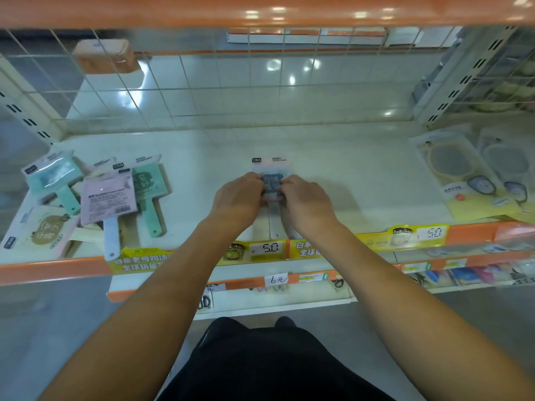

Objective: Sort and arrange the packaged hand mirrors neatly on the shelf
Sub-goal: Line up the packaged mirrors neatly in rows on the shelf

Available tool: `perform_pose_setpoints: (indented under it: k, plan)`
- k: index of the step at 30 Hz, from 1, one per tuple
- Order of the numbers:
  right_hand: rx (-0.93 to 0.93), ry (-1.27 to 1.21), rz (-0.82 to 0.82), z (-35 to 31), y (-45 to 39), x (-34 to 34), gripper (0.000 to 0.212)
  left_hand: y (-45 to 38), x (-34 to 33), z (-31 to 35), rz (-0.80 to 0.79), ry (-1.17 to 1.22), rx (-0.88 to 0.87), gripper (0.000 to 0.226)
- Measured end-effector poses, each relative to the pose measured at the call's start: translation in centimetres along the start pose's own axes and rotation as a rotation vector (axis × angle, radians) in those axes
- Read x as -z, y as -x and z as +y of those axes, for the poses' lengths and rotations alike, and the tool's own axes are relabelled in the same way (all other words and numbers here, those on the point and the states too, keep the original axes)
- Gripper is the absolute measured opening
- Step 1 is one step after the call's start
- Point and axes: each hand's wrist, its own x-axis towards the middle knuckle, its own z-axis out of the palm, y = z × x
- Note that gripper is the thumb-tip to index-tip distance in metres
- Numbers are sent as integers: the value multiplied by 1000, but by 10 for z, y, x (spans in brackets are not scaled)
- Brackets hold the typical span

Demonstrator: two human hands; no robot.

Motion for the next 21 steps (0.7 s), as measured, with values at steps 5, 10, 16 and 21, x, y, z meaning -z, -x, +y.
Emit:
perform_pose_setpoints:
  k: [5, 10, 16, 21]
  plan:
    - [12, -5, -24, 1, -2, -2, 25, 0, -2, 0, 23, -16, 25, 18]
    - [-1, 18, 6, 3, -2, -4, 21, 1, -5, 4, 34, -36, 45, 16]
    - [-26, 35, -22, 4, -6, -6, 22, 0, -16, 6, 47, 6, 121, 14]
    - [-35, 41, -15, 3, -4, -1, 21, 3, -17, 10, 50, 24, 141, 15]
